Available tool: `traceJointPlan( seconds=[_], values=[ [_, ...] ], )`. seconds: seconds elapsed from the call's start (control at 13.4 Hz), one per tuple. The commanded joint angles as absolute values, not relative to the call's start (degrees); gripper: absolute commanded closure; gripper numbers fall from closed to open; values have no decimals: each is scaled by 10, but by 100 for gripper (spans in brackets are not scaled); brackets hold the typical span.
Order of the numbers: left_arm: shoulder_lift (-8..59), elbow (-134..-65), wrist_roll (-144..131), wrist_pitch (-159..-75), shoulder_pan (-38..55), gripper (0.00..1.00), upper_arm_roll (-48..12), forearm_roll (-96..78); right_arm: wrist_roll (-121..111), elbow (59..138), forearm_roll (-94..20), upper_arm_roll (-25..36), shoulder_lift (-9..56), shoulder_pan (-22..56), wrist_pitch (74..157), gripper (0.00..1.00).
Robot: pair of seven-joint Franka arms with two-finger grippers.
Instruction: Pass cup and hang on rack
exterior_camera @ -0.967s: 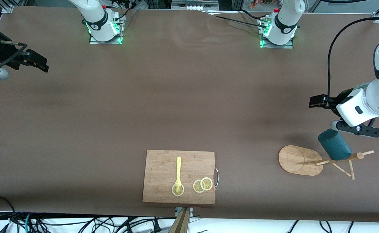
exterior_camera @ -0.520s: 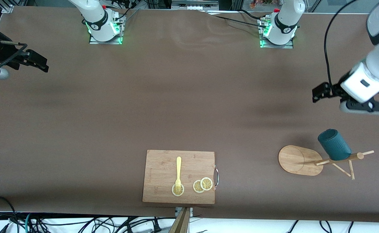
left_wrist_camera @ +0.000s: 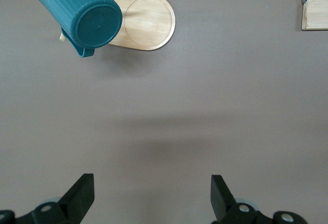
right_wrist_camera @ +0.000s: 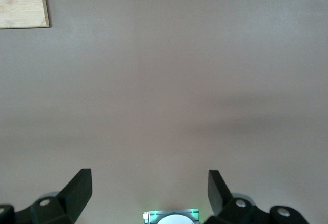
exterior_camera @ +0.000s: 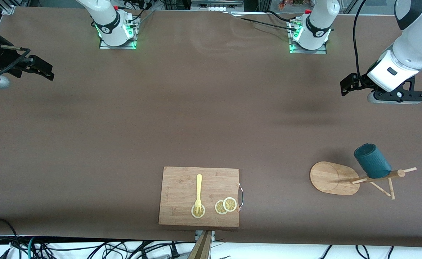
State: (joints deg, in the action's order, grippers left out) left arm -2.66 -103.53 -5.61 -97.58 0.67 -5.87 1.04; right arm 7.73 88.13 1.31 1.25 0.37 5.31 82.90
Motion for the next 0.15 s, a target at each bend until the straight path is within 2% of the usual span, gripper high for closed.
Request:
traceJointPlan(
  seconds=[0.0, 0.07],
  values=[
    [-14, -1018, -58, -974, 14, 0, -57, 18, 79, 873, 18, 11, 5, 54, 824, 0],
    [-12, -1014, -55, -974, 13, 0, -57, 18, 79, 873, 18, 11, 5, 53, 824, 0]
  ],
)
